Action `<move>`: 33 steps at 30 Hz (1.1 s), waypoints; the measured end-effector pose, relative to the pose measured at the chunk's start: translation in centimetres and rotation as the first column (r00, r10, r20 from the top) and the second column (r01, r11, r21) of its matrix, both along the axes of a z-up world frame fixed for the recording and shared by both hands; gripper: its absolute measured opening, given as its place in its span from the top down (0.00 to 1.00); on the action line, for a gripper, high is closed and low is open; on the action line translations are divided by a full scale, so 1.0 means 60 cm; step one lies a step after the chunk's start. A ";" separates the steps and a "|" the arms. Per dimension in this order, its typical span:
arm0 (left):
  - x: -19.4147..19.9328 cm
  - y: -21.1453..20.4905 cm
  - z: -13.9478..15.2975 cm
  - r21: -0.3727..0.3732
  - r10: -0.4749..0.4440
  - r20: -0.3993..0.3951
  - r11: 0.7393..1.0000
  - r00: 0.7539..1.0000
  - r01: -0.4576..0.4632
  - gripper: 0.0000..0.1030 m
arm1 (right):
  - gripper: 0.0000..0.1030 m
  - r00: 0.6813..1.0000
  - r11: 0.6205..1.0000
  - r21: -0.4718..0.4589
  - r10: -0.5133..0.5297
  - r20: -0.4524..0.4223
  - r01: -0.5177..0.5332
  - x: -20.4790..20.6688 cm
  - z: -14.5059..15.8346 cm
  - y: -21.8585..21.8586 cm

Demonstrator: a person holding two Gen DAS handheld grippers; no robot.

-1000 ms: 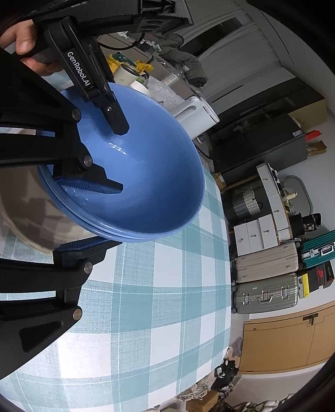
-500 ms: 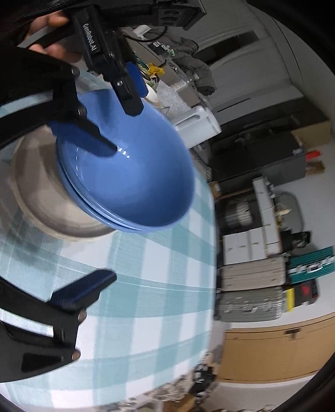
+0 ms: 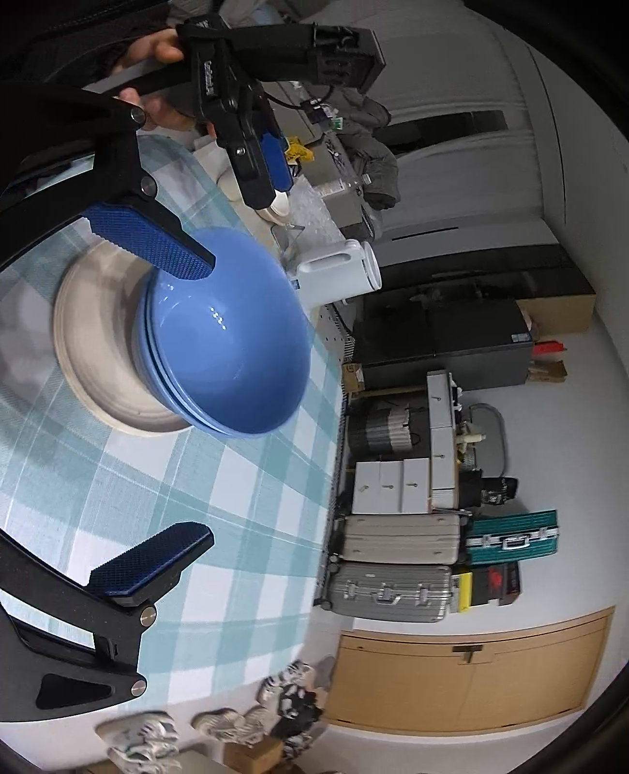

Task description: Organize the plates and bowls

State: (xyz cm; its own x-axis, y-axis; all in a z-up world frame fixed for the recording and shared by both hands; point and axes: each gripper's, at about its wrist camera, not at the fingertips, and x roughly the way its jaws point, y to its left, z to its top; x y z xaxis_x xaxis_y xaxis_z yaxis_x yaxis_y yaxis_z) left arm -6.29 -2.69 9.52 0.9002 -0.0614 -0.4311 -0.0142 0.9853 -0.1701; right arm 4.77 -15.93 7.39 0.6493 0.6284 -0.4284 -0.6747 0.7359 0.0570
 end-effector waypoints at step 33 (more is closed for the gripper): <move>0.002 0.094 -0.130 0.049 0.012 0.076 0.999 0.997 -0.016 0.01 | 0.00 0.984 0.989 0.047 0.136 0.114 -0.142 -0.012 -0.131 -0.018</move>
